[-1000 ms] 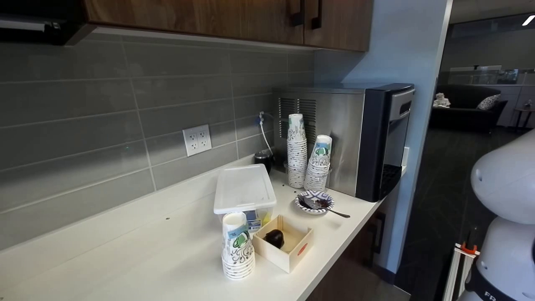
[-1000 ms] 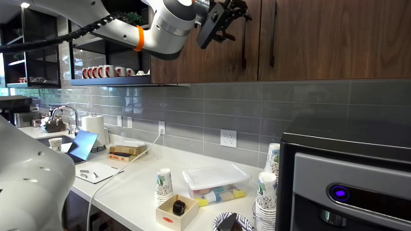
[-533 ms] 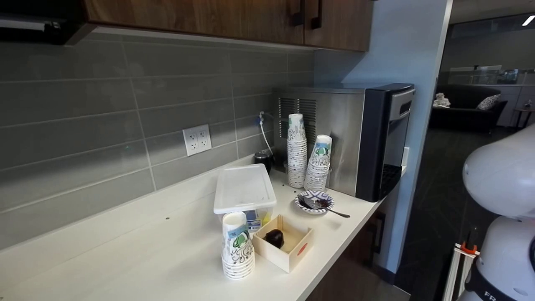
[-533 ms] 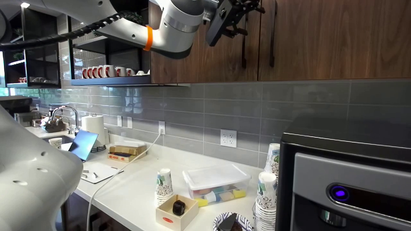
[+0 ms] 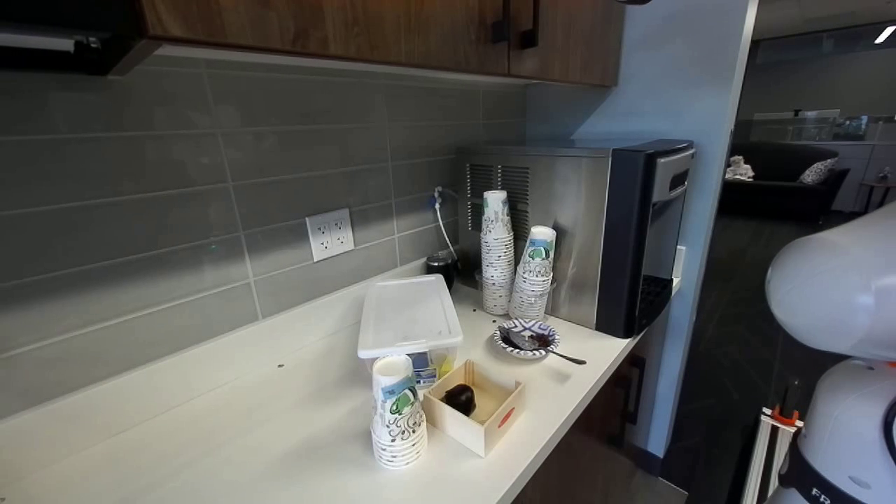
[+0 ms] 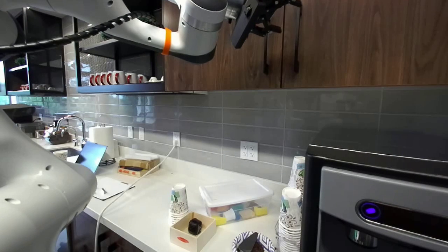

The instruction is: Partially open the cabinet's left door, and then close it

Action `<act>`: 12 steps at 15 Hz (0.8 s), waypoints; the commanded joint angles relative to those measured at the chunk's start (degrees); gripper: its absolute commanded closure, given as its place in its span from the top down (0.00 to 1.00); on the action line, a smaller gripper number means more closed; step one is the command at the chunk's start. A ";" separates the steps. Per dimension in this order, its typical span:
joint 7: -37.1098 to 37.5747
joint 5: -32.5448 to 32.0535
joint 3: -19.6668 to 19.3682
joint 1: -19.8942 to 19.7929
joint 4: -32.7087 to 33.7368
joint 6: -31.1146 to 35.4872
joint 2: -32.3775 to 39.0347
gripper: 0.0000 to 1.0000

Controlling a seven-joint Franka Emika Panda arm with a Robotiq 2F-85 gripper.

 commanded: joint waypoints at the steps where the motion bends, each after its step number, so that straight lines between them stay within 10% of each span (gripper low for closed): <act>1: -0.01 1.89 -0.94 4.22 -0.56 -0.77 -0.20 1.00; 8: -0.78 4.78 -1.50 15.86 0.55 -4.05 1.88 1.00; 12: 0.62 4.15 -0.27 15.19 1.78 -4.95 3.07 1.00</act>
